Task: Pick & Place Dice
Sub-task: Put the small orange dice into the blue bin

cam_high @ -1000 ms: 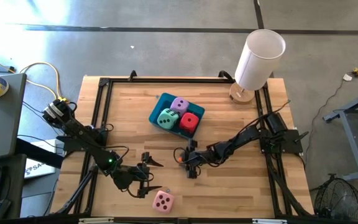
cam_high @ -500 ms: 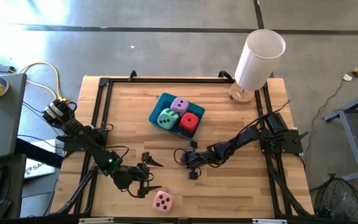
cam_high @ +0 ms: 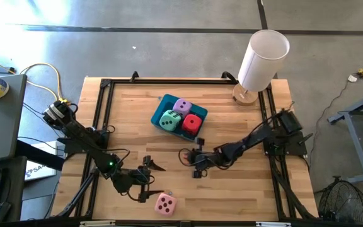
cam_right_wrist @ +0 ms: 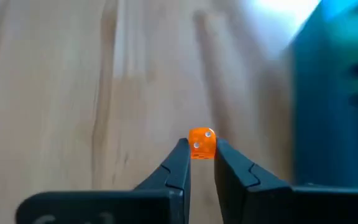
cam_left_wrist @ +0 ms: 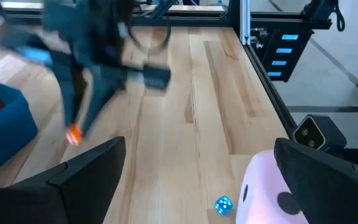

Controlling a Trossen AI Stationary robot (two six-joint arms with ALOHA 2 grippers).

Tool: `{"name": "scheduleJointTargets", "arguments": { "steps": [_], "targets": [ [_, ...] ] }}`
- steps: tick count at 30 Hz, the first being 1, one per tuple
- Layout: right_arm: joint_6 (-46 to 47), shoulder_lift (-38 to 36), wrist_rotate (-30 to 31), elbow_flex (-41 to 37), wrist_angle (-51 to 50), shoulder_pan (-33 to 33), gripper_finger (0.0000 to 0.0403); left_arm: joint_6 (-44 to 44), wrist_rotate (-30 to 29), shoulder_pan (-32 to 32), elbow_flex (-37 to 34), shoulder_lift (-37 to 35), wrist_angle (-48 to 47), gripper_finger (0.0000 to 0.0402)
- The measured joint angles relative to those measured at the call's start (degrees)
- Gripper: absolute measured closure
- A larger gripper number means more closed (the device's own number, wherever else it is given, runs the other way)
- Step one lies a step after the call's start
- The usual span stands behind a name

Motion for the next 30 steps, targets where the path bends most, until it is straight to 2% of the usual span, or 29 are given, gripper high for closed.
{"name": "scheduleJointTargets", "arguments": {
  "steps": [10, 16, 22, 30],
  "targets": [
    [-1.1, -11.1, 17.3, 0.2, -9.8, -0.4, 0.0367, 0.5, 0.0, 0.0, 0.0, 0.0, 0.0, 0.0002],
    [-1.1, -12.5, 15.5, 0.3, -7.9, -5.4, 0.0364, 0.6, 0.0, 0.0, 0.0, 0.0, 0.0, 0.0002],
    [-1.1, -11.5, 7.4, 0.3, -5.3, -10.4, 0.0366, 0.6, 0.0, 0.2, 0.0, 0.0, 0.0, 0.0002],
    [-0.8, -10.7, 5.8, 0.2, -3.3, -13.0, 0.0365, 0.7, 0.0, 0.4, 0.0, 0.0, 0.0, 0.0002]
  ]
}}
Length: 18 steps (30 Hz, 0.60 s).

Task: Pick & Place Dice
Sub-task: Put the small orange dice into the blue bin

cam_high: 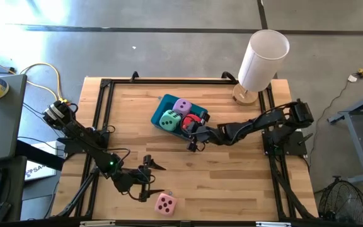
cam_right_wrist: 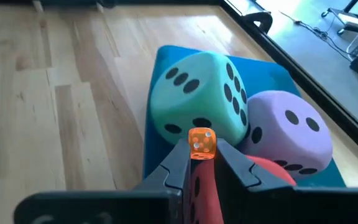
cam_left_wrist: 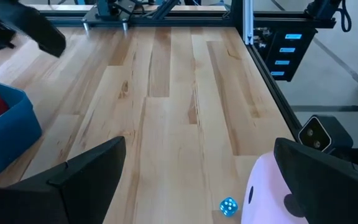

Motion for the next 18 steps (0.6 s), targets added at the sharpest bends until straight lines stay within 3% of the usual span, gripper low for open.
{"name": "scheduleJointTargets", "arguments": {
  "steps": [18],
  "targets": [
    [1.1, 1.0, -1.0, 0.1, -0.3, -0.8, 0.0365, 0.0, 0.0, 0.0, 0.0, 0.0, 0.0, 0.0002]
  ]
}}
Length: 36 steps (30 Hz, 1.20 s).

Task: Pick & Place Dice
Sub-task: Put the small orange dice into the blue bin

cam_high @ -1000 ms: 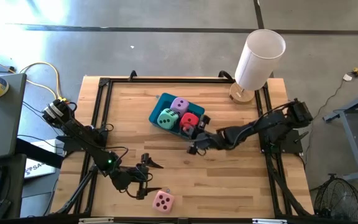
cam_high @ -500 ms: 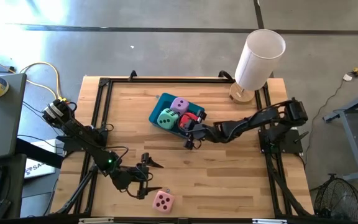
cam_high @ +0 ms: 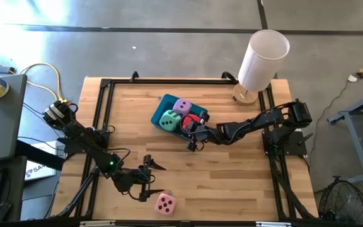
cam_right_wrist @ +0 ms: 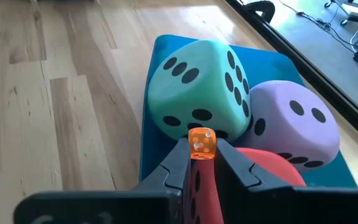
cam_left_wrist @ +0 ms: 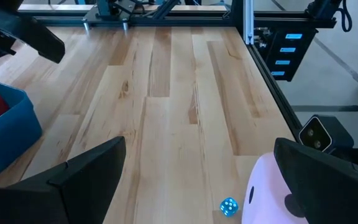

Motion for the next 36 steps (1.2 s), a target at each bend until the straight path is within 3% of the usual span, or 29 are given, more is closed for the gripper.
{"name": "scheduleJointTargets", "arguments": {
  "steps": [11, 24, 36],
  "targets": [
    [0.5, 0.0, -0.5, 0.0, -0.2, -0.2, 0.0360, 0.0, 0.0, 0.0, 0.0, 0.0, 0.0, 0.0002],
    [2.4, 0.0, -9.3, 0.0, 0.0, -3.9, 0.0357, 0.0, 0.0, 0.0, 0.0, 0.0, 0.0, 0.0002],
    [3.2, 0.0, -9.5, 0.0, 0.0, -4.7, 0.0272, 0.0, 0.0, 0.0, 0.0, 0.0, 0.0, 0.0002]
  ]
}}
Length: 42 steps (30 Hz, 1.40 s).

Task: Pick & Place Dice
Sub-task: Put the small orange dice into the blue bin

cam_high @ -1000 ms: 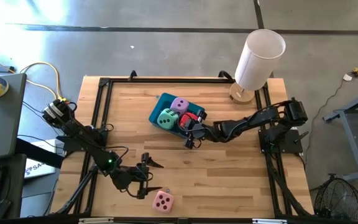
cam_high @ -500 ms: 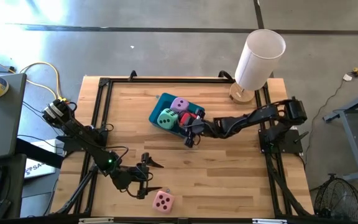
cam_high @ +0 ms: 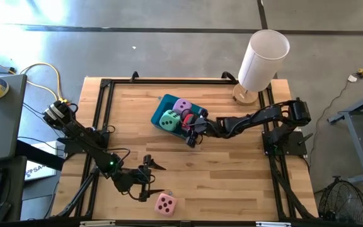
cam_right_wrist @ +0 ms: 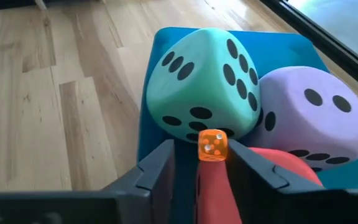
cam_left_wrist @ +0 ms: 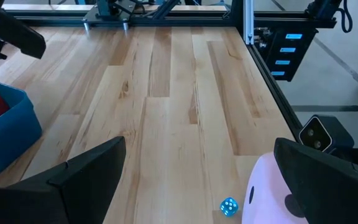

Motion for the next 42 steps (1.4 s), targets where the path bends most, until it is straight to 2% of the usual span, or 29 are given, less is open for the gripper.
{"name": "scheduleJointTargets", "arguments": {
  "steps": [5, 10, 18, 25, 35, 42],
  "targets": [
    [0.0, 0.0, -2.1, 0.0, 0.0, 0.0, 0.0241, 0.0, 0.0, 0.0, 0.0, 0.0, 0.0, 0.0002],
    [2.6, 0.0, -7.0, 0.0, 0.9, -1.0, 0.0228, 0.0, 0.0, 0.0, 0.0, 0.0, 0.0, 0.0002],
    [8.6, 0.0, -7.3, 0.0, 0.4, -2.5, 0.0214, 0.0, 0.0, 0.0, 0.0, 0.0, 0.0, 0.0002],
    [13.5, 0.0, -10.4, 0.0, -1.2, -4.1, 0.0173, 0.0, 0.0, 0.0, 0.0, 0.0, 0.0, 0.0002],
    [12.8, 0.0, -9.9, 0.0, -2.8, -4.2, 0.0104, 0.0, 0.0, 0.0, 0.0, 0.0, 0.0, 0.0002],
    [11.2, -0.2, -4.9, 0.0, -6.5, -4.1, 0.0093, 0.0, 0.0, 0.0, 0.0, 0.0, 0.0, 0.0002]
  ]
}}
